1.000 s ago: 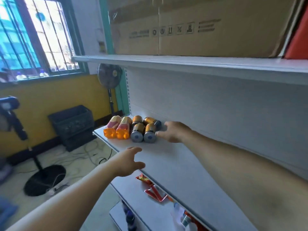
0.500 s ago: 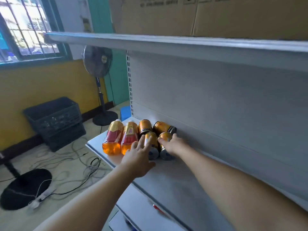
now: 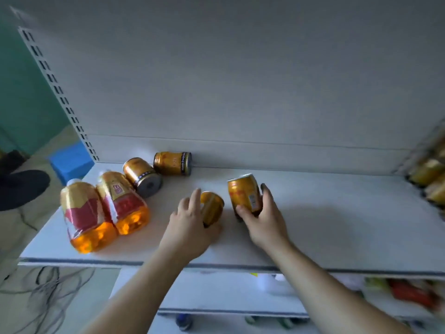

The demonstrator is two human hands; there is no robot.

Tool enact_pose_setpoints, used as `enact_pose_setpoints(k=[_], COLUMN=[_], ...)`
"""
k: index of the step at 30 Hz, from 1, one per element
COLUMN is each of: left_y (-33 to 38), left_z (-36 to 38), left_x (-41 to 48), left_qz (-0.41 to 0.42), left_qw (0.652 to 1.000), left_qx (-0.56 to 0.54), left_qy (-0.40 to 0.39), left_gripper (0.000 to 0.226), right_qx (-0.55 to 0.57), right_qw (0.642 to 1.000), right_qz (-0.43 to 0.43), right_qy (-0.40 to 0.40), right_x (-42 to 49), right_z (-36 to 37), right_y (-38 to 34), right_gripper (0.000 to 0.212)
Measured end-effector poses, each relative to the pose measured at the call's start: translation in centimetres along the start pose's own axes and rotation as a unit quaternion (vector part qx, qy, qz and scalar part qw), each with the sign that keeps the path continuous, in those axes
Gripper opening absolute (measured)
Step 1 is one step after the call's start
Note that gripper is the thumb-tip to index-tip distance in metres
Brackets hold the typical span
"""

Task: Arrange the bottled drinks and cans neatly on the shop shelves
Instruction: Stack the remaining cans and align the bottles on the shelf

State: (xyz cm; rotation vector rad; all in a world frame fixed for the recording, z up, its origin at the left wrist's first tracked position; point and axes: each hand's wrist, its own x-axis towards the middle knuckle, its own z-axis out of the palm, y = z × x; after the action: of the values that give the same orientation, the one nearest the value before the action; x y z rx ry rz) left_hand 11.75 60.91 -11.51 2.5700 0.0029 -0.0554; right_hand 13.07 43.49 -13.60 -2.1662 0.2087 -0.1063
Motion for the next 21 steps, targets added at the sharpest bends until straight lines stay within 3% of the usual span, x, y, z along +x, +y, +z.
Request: enact_pose_setpoints(k=[2,3,5,8,10,14,16,21], left_y=[0.8,1.2,2.7,6.6,9.6,16.7,21.2,33.4], left_z=[0.4,0.5,0.9,1.8,2.3,4.6,6.7,12.4], left_x=[0.2,0.1,-0.5,-2.4,-3.5,-5.7,-7.0,-10.6], left_qz=[0.015,0.003,-0.046,-0.091,-0.08,-0.043,-0.05,-0.009], left_qw=[0.999,0.999,0.972,0.837,0.755,0.658,0.628,0.679], left_qx=[0.023,-0.019,-0.226,-0.536,-0.643,-0.723,-0.74,-0.673], left_qy=[-0.026,-0.028,-0.039,-0.057,-0.101,-0.206,-0.238,-0.293], left_gripper=[0.077,0.074,0.068,0.05,0.052,0.069,0.087,0.077], right_qx=[0.1,0.184,0.376,0.549,0.587,0.585,0.572,0.486], right_qw=[0.993,0.978,0.912,0.811,0.787,0.795,0.807,0.853], right_qz=[0.061,0.099,0.161,0.201,0.19,0.153,0.119,0.062], right_qy=[0.022,0.028,0.014,-0.005,-0.002,0.044,0.083,0.179], right_x=[-0.9,-1.3,-2.0,-3.3,-4.4,-7.1,-8.7,-13.2], right_z=[-1.6,-2.4,-4.5,-8.7,-12.0,-19.9,-24.3,-35.2], right_y=[0.8,1.1,1.7,2.6,3.1,5.2,6.8,11.7], right_gripper=[0.077,0.068,0.042,0.029,0.041,0.061,0.065,0.079])
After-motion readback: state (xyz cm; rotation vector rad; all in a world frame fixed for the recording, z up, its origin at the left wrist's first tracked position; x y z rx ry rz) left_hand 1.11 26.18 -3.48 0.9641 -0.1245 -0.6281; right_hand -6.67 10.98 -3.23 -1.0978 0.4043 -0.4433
